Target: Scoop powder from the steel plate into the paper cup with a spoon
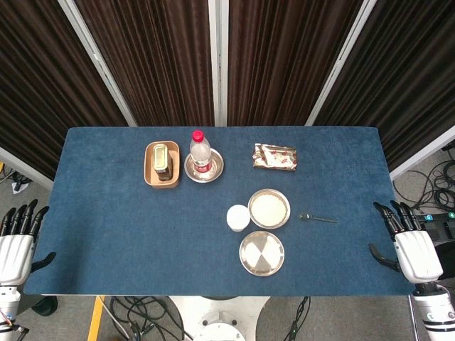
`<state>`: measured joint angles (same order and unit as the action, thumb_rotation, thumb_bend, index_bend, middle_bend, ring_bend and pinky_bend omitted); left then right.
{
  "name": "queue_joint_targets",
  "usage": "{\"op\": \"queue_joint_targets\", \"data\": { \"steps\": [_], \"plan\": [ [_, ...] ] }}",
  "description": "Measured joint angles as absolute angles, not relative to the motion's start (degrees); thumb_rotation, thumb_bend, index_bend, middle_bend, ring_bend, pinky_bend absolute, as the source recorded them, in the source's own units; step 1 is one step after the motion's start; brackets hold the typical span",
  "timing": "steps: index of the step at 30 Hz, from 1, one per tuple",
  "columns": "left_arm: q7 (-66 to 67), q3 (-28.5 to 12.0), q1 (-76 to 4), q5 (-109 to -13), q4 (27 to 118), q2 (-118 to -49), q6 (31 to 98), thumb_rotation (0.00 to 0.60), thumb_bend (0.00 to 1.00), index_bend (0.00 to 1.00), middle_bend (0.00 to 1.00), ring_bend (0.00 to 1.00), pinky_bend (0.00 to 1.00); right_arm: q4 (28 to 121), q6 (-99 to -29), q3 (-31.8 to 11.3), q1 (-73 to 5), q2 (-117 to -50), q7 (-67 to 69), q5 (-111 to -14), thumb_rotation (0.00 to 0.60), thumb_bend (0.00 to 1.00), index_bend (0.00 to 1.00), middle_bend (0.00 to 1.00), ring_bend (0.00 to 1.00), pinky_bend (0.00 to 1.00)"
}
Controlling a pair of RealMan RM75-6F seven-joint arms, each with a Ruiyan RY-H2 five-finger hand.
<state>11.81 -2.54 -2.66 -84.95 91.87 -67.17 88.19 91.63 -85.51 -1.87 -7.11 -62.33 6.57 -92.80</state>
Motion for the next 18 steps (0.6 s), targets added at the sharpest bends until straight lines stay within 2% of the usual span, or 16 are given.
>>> {"op": "queue_joint_targets", "data": {
  "steps": [10,14,18],
  "plan": [
    [11.4,-2.3,-2.4,-84.8,91.8,-67.2,88.2,0.600,0.14,0.16,0.10,0.06,0.06,92.3,-83.9,-1.9,-7.9,-62.1,6.2,-92.3,0.600,0.22,0.03,0.19,0.00,0.00],
    [11.0,-2.4,-2.6,-84.9,91.6,-67.5,88.0,0.600,0.13,0.16,0.10,0.06,0.06,92.6,-80.3,-2.7,-9.7,-62.3,5.9,-90.6,0.600,0.20,0.12,0.26,0.02,0.03],
    [10.7,-2.4,-2.6,-85.2,91.3,-67.5,88.2,0.600,0.14,0.16,0.10,0.06,0.06,91.7,-74.5,-3.8,-12.8,-63.5,5.3,-88.0,0.600,0.17,0.19,0.30,0.04,0.05]
  ]
}}
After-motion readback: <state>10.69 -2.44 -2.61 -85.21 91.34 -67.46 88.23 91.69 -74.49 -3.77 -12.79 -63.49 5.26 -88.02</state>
